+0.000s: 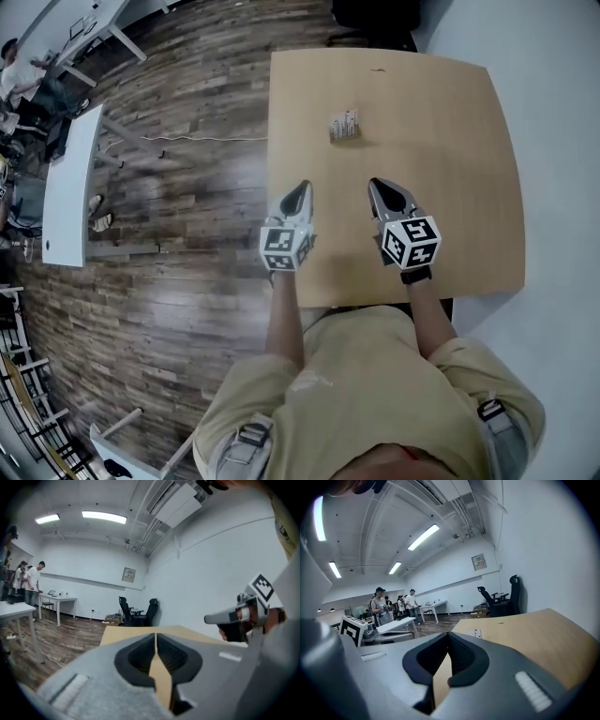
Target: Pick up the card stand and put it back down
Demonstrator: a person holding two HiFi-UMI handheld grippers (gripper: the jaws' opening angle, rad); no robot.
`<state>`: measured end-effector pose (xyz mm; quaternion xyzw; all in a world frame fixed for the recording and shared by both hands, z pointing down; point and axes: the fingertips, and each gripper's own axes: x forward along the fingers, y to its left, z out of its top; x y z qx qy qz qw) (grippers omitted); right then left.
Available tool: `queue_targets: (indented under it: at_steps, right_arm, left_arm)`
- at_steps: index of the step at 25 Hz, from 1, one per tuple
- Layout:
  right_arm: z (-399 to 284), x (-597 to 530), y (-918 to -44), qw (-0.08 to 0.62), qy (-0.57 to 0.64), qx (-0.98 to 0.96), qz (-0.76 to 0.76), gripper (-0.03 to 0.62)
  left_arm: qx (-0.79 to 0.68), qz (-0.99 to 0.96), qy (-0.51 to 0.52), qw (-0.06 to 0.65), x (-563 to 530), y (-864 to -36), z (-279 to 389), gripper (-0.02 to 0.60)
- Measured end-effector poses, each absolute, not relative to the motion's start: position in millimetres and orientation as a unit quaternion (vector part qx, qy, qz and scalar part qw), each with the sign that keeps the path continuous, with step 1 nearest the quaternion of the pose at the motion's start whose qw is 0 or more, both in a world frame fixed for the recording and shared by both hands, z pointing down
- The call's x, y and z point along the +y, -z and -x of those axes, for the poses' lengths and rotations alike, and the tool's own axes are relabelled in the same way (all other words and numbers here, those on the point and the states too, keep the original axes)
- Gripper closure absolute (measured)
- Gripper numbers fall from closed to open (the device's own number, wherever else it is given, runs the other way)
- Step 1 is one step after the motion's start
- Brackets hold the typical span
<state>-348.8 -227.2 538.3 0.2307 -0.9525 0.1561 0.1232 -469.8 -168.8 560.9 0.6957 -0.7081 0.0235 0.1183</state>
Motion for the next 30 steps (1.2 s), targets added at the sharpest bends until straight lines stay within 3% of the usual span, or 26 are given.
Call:
queue_targets:
  at_steps: [11, 23, 30]
  right_arm:
    - [344, -296, -625, 0.174, -0.231, -0.924, -0.252, 0.591]
    - [373, -372, -708, 0.181, -0.29, -0.909, -0.24, 0.591]
    - [374, -386, -737, 0.185, -0.308, -0.903, -0.236, 0.591]
  left_arm:
    - [-0.674, -0.71, -0.092, 0.181, -288, -667, 482, 0.36]
    - [-0.618, -0.752, -0.128, 0.19, -415, -762, 514, 0.191]
    - [-0.558, -0.793, -0.172, 0.175, -454, -793, 513, 0.181]
